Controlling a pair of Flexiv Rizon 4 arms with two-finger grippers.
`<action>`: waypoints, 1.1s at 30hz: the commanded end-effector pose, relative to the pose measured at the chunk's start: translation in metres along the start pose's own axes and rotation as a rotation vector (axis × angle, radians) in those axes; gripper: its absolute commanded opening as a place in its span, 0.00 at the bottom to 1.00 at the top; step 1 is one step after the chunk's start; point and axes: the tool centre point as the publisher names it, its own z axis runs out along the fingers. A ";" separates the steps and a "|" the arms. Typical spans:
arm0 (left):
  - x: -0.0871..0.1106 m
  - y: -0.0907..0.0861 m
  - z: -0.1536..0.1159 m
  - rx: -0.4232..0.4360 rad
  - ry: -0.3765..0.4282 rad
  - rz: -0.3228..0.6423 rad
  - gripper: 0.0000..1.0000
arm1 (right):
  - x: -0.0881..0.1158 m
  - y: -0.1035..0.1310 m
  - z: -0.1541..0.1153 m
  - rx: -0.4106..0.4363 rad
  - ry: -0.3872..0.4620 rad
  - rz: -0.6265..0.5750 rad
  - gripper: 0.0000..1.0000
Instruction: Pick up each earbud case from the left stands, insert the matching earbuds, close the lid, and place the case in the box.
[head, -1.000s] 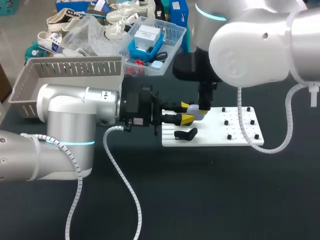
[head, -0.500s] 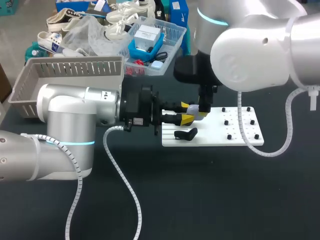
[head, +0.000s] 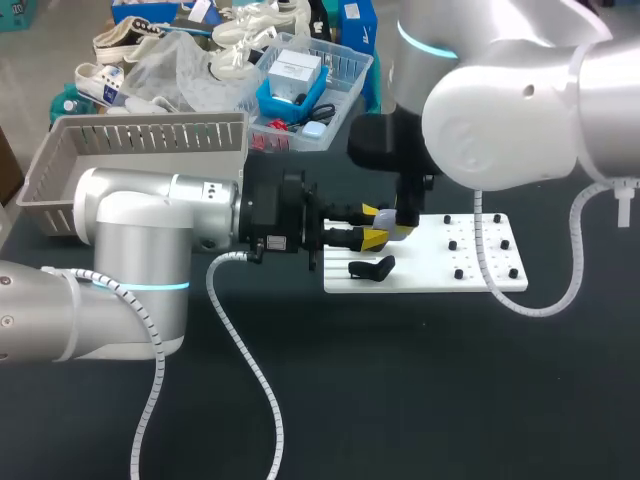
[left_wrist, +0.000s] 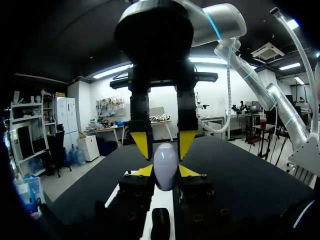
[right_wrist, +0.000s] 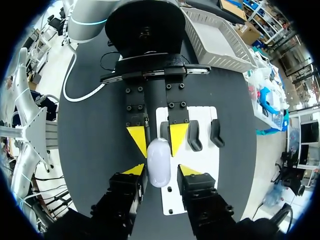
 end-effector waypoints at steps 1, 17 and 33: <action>0.000 -0.001 0.001 -0.006 0.001 0.001 0.00 | -0.001 -0.002 0.002 -0.002 -0.002 -0.002 0.23; 0.000 0.001 -0.002 -0.016 0.007 0.004 1.00 | 0.001 0.001 0.000 0.005 -0.010 0.002 0.00; -0.003 -0.001 0.003 0.001 -0.009 0.007 0.38 | -0.002 0.006 -0.004 0.012 -0.025 -0.010 0.00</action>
